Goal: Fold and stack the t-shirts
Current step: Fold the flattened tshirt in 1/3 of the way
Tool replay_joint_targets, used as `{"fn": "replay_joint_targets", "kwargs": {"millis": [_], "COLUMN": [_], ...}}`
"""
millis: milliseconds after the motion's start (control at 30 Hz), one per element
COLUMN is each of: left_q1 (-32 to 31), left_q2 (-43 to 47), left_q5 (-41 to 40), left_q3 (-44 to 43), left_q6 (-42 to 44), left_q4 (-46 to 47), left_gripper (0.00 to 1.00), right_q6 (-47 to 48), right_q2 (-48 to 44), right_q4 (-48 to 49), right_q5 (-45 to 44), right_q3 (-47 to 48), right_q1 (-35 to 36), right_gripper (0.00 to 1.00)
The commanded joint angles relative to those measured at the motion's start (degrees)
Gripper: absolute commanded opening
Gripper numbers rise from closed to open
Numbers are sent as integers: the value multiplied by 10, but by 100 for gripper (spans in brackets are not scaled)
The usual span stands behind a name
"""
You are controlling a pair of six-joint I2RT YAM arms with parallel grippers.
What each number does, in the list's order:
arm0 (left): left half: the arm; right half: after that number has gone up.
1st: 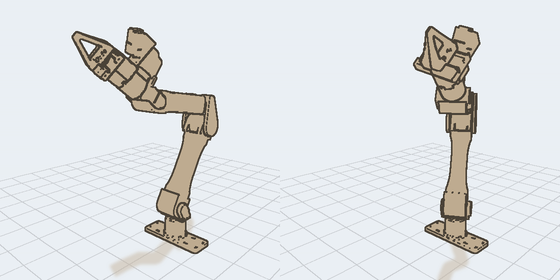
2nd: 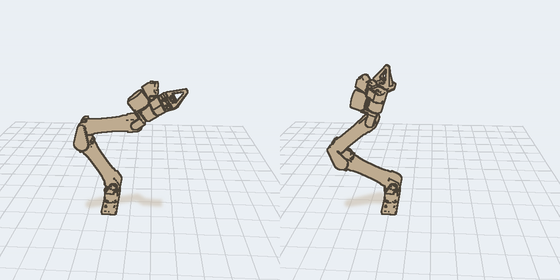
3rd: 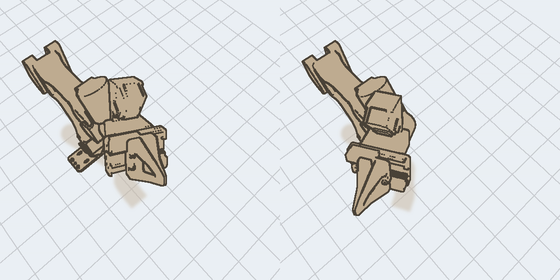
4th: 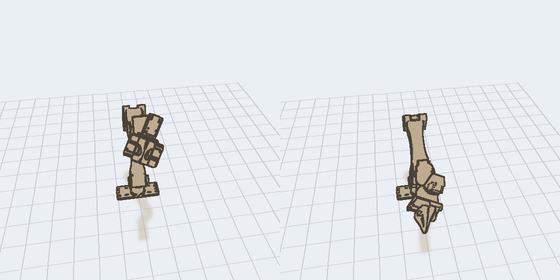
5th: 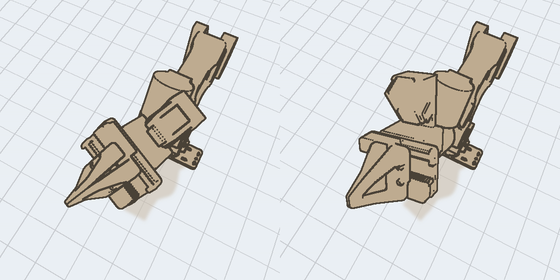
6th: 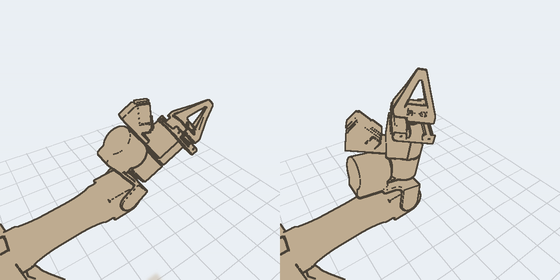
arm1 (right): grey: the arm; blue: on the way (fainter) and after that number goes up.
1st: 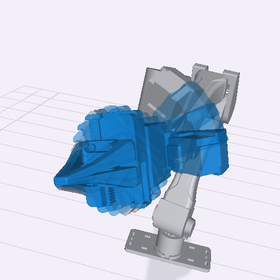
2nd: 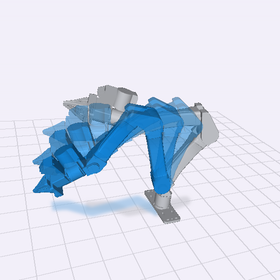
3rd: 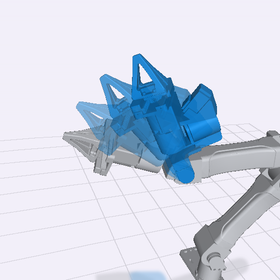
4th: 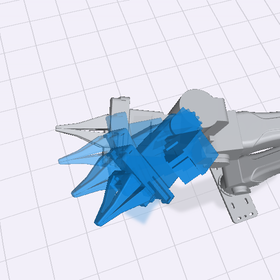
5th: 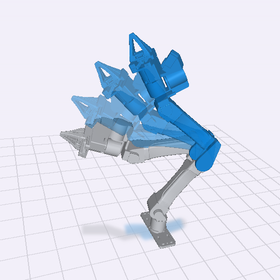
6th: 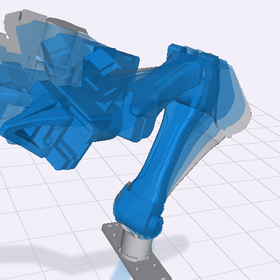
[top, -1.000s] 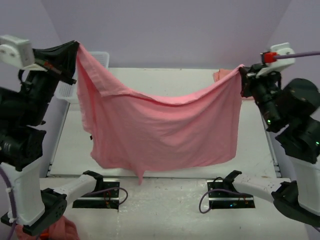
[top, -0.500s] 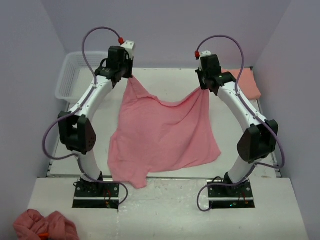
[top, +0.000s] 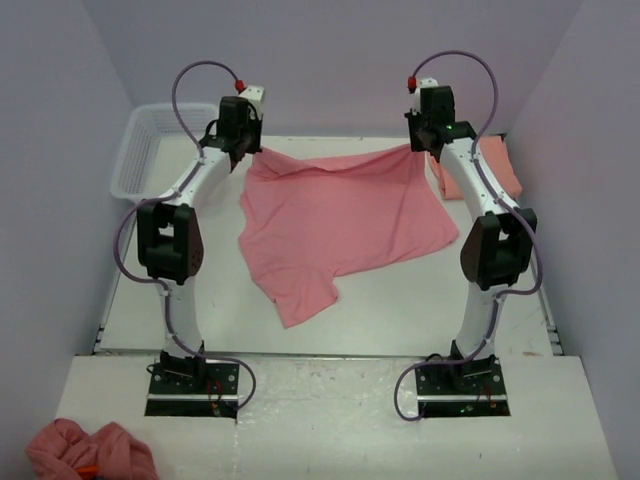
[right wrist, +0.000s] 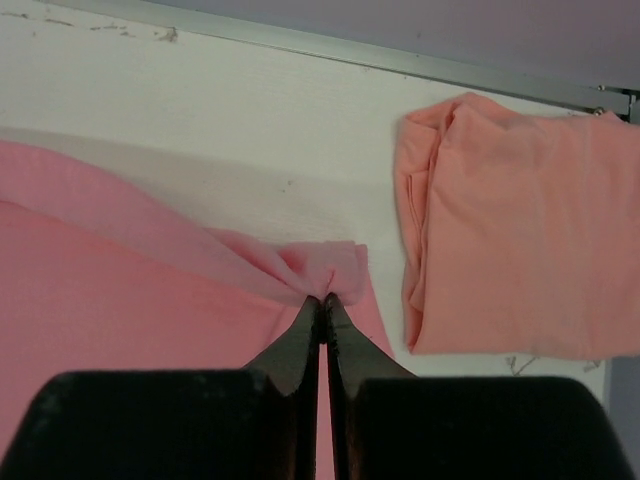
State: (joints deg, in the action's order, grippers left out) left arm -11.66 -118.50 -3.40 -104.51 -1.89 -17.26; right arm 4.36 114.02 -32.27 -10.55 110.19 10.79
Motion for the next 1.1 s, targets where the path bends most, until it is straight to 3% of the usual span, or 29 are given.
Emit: {"fn": "replay_joint_targets", "kwargs": {"millis": [0, 167, 400, 567, 933, 1067], "left_q1": [1, -3, -56, -107, -129, -129], "left_q2": [-24, -26, 24, 74, 143, 163], "left_q5": [7, 59, 37, -13, -86, -171], "left_q3": [-28, -14, 43, 105, 182, 196], "left_q6": [14, -14, -19, -32, -77, -105], "left_q4": [32, 37, 35, 34, 5, -26], "left_gripper": [0, 0, 0, 0, 0, 0], "right_q6": [14, 7, -10, -13, -19, -26], "right_q2": [44, 109, 158, 176, 196, 194], "right_q4": [7, -9, -20, -23, -36, -32], "right_q5": [27, 36, 25, 26, 37, 28], "right_q3": [47, 107, 154, 179, 176, 158], "right_q1": [-9, -15, -31, -40, -50, -53], "right_gripper": [0, 0, 0, 0, 0, 0]}}
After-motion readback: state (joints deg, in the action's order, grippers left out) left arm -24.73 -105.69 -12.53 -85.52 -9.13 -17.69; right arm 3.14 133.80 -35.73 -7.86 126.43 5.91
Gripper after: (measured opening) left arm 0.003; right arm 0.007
